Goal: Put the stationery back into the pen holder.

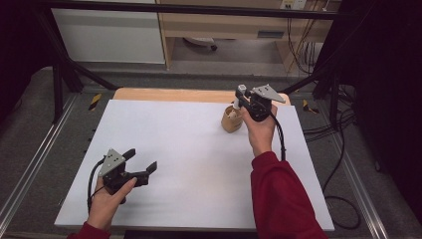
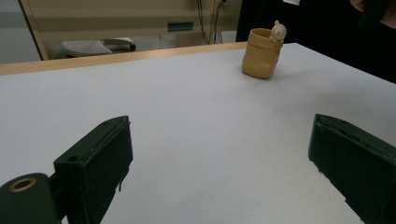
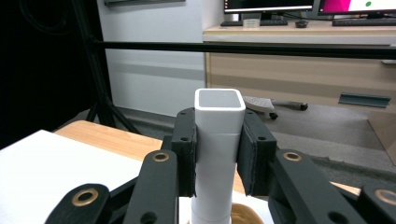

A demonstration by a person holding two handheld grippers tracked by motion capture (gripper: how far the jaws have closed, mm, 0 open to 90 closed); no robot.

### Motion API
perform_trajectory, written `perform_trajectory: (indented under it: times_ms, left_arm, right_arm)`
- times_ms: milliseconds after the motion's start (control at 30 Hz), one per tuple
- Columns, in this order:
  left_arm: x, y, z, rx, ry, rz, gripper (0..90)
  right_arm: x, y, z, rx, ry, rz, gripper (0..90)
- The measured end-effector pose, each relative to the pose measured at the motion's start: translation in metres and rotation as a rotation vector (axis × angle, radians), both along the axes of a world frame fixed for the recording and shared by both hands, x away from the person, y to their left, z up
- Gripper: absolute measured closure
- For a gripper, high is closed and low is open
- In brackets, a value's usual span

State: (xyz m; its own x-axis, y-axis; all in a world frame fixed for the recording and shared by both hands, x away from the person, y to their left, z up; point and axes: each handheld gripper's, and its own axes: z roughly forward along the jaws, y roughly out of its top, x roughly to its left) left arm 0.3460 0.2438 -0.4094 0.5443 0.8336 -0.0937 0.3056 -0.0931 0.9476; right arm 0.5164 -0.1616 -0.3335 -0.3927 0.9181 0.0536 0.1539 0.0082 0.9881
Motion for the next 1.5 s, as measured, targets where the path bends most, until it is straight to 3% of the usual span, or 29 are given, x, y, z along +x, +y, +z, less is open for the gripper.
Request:
perform_trajectory:
  times_ms: [367,933,1033,1500]
  left_arm:
    - [0.000,-0.002,-0.001,0.009,0.004,-0.006,6.7]
    - [0.001,-0.002,-0.002,0.004,0.010,-0.013,6.7]
    - [0.001,-0.002,-0.002,0.003,0.010,-0.013,6.7]
    - [0.001,-0.001,-0.001,0.006,0.008,-0.004,6.5]
  right_arm:
    - [0.019,0.003,-0.021,-0.047,0.002,-0.034,70.8]
    - [0.037,0.000,-0.045,-0.058,0.086,-0.060,70.0]
    - [0.036,-0.001,-0.044,-0.023,0.105,-0.068,55.0]
    - [0.013,-0.003,-0.023,-0.005,0.084,-0.032,39.0]
